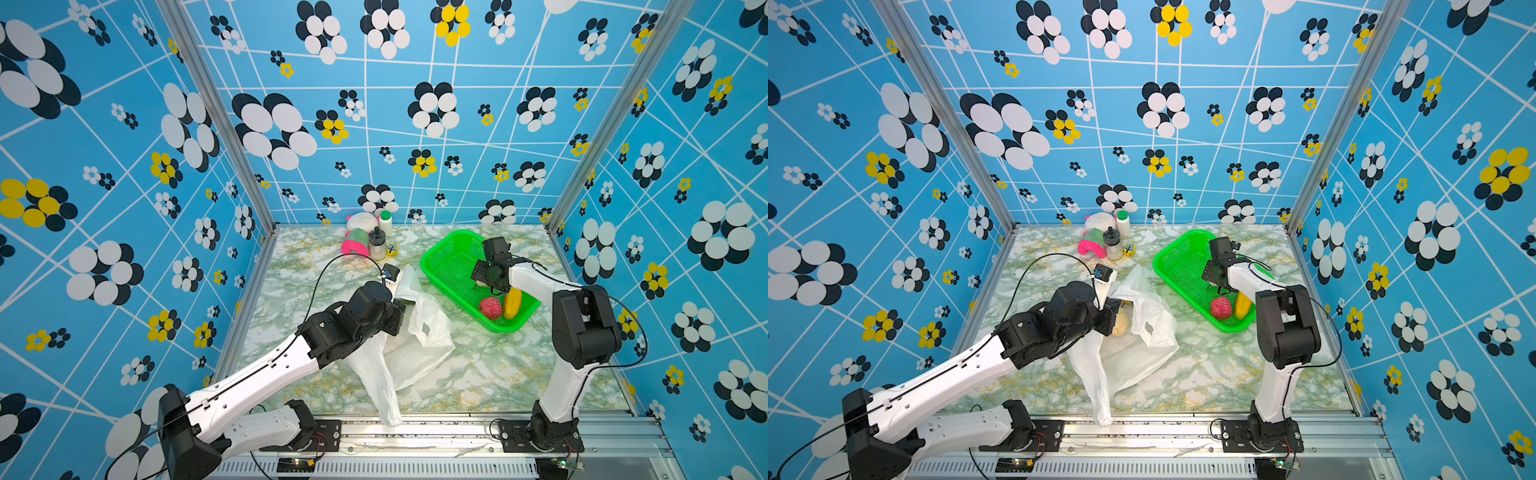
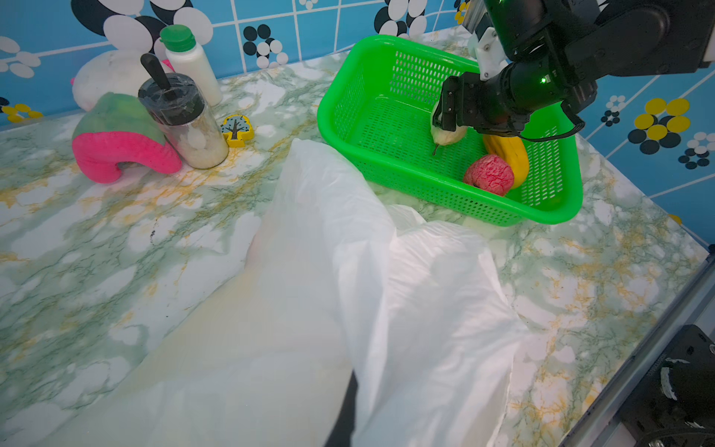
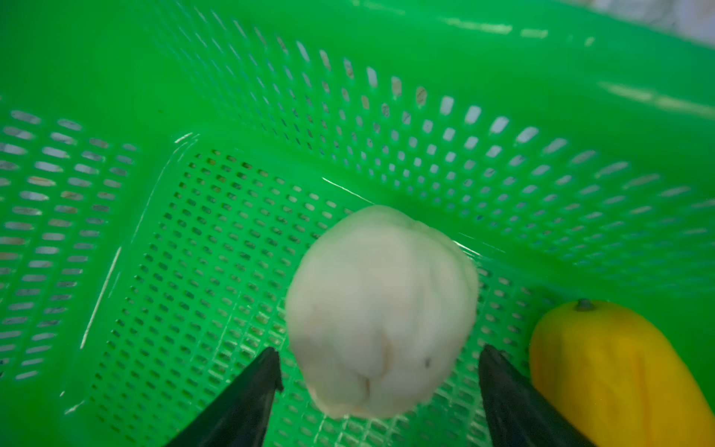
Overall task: Untie the knot of the plastic bag and take out the fruit
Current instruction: Place the fruit in the basket, then pick up the fruit from the plastic bag.
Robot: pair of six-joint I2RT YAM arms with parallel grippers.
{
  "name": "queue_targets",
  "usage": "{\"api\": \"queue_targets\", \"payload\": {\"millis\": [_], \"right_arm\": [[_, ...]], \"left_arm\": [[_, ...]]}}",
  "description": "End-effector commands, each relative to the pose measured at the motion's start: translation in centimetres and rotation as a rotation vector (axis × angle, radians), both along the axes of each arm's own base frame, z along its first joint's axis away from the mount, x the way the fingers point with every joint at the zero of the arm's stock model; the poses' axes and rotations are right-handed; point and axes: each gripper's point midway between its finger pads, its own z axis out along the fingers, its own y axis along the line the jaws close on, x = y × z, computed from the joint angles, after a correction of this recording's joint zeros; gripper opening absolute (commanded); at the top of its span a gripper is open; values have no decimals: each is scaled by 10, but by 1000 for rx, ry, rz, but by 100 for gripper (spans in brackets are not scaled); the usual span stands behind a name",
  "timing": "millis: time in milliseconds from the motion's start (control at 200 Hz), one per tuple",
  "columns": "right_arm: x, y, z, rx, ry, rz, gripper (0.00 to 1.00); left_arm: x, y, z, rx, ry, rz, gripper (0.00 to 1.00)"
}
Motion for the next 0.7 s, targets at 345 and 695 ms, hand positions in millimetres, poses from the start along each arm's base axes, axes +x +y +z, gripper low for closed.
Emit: {"api": "queue_targets", "payload": {"millis": [345,695], "right_arm": [[-95,69,171,76,-442,266,86],[-220,178,215,278,-754,829,80]], "left_arm": [[0,4,0,11,-1,-3,0],[-1,9,2,3,-9,6,0]]}}
